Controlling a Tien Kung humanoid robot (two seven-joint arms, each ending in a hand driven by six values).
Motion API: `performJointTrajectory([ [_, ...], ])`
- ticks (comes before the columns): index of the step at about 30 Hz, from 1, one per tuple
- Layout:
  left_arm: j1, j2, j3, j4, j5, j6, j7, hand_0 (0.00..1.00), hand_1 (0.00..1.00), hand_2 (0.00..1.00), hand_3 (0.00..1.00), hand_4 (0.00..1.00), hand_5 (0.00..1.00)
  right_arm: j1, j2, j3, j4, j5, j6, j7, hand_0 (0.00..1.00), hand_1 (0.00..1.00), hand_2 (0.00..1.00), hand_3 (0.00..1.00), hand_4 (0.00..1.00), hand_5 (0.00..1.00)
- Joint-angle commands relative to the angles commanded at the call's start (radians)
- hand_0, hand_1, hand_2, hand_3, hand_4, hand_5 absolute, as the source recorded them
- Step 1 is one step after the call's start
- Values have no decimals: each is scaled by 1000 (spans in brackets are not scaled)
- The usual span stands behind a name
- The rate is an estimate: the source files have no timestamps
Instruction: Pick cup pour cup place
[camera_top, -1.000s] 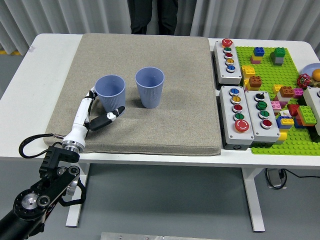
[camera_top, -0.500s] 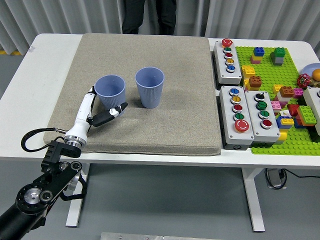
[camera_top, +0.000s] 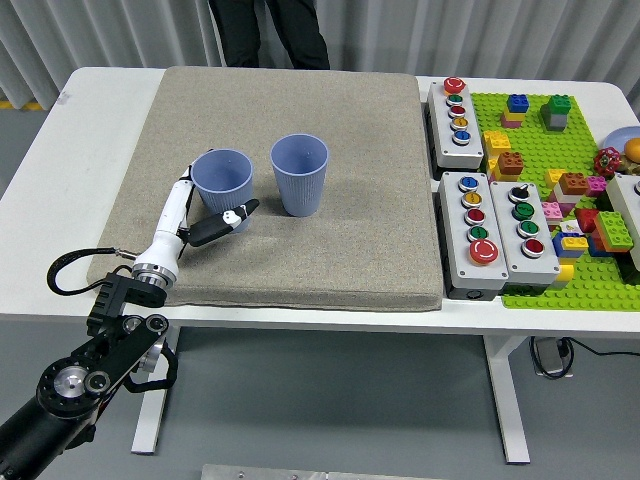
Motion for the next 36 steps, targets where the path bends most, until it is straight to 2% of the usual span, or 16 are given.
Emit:
performJointTrajectory([
  [10,-8,-5,4,16,0,9,4,971,963,998,998,947,393,3,0,-2,0,6,0,0,674,613,561,557,2,230],
  [11,-8,-5,4,16,0,10,5,926,921,998,998,937,383,3,0,-2,0,6,0,0,674,613,561,557,2,229],
  [16,-11,-8,8,22,5,44,11,926,921,998,998,937,383,3,0,0,0,2,1,-1,674,613,561,557,2,229],
  [17,-11,-9,10,24,9,56,13,842,844,965,963,926,366,2,0,0,0,3,1,-1,674,613,561,557,2,228],
  [22,-15,-13,16,31,8,81,14,842,844,965,963,926,366,2,-1,0,0,2,2,-2,674,613,561,557,2,228],
  [23,-16,-14,17,32,8,83,14,799,797,910,920,919,362,2,-1,1,0,2,2,-2,674,614,560,557,2,229],
  [34,-20,-25,26,38,-2,99,12,787,764,888,897,914,352,4,-1,-1,0,-1,2,-4,674,613,561,557,2,228],
  [35,-20,-25,29,38,-3,103,12,675,657,753,787,911,362,4,-1,-1,0,-2,2,-4,674,613,561,557,2,229],
  [36,-20,-26,30,37,-4,104,12,675,657,753,787,911,362,3,-1,-1,0,-2,2,-5,674,613,561,557,2,229],
])
